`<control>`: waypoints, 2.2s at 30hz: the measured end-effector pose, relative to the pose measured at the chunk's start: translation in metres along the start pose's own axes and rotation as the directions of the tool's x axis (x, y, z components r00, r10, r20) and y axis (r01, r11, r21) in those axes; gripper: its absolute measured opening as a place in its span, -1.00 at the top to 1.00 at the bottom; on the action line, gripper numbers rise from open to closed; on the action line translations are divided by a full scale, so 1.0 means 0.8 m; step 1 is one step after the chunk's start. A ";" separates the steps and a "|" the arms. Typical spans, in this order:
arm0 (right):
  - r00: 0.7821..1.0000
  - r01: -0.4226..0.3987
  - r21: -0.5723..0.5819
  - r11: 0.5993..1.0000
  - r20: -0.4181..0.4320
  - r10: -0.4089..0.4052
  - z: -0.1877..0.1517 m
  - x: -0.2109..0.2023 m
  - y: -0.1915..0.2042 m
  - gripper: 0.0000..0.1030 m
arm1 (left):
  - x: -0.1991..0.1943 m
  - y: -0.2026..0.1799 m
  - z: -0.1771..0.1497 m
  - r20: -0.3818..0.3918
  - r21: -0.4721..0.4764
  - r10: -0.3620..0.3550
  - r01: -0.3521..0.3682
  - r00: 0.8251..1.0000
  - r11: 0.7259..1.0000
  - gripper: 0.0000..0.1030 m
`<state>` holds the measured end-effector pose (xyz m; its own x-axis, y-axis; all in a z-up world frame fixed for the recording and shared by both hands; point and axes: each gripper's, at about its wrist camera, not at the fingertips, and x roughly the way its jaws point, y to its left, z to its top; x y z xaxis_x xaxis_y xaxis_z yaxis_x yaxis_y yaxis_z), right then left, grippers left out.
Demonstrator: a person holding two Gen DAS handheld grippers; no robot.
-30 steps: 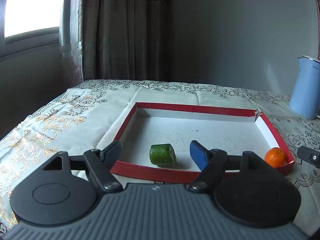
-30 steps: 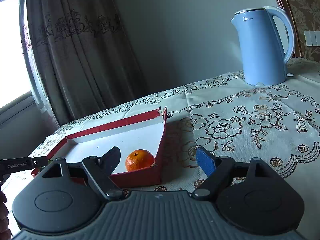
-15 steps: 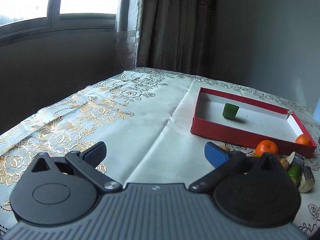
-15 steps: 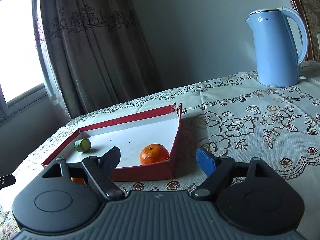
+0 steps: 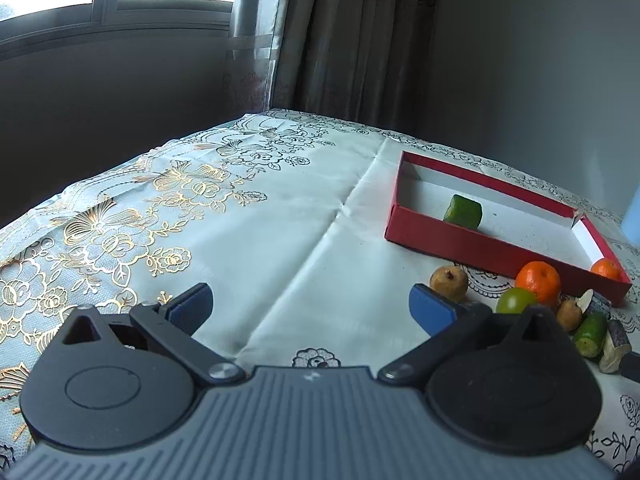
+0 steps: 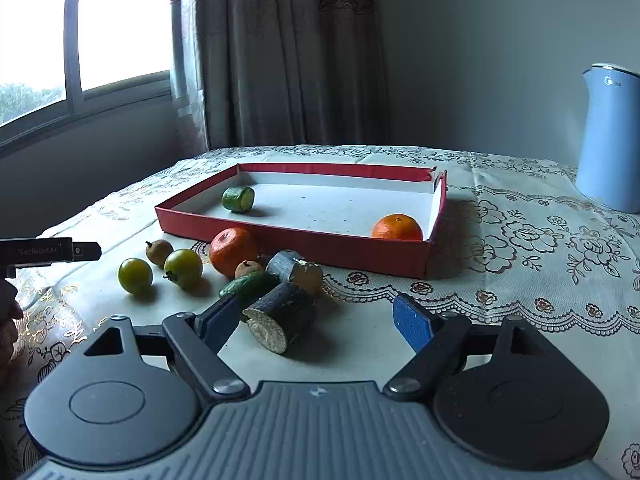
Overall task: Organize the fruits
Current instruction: 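Close the right gripper around the dark-skinned yam piece, then carry the yam piece into the red box and open the right gripper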
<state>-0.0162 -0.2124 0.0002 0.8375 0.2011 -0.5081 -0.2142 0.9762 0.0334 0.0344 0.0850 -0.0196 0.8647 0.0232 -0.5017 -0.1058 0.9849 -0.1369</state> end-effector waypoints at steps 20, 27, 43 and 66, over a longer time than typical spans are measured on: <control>0.952 -0.272 -0.196 0.942 -0.195 0.234 0.028 0.054 -0.023 0.10 | 0.005 0.002 0.001 -0.021 -0.012 -0.015 0.014 1.000 1.000 -1.00; 0.958 -0.260 -0.201 0.944 -0.177 0.226 0.025 0.047 -0.020 0.23 | 0.007 0.004 0.001 -0.029 -0.018 -0.017 0.017 0.999 1.000 -1.00; 0.993 0.011 0.000 1.000 0.120 -0.011 0.053 0.011 -0.028 0.24 | 0.002 -0.004 0.000 -0.013 0.018 -0.002 0.002 1.000 1.000 -1.00; 0.986 0.164 0.118 0.979 0.017 -0.167 0.087 0.120 -0.032 0.12 | 0.004 -0.005 0.000 -0.022 0.031 -0.027 0.027 0.999 0.999 -1.00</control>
<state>0.1049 -0.2128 0.0109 0.8701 0.0369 -0.4915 -0.0133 0.9986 0.0515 0.0377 0.0808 -0.0206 0.8561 -0.0068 -0.5168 -0.0670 0.9900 -0.1240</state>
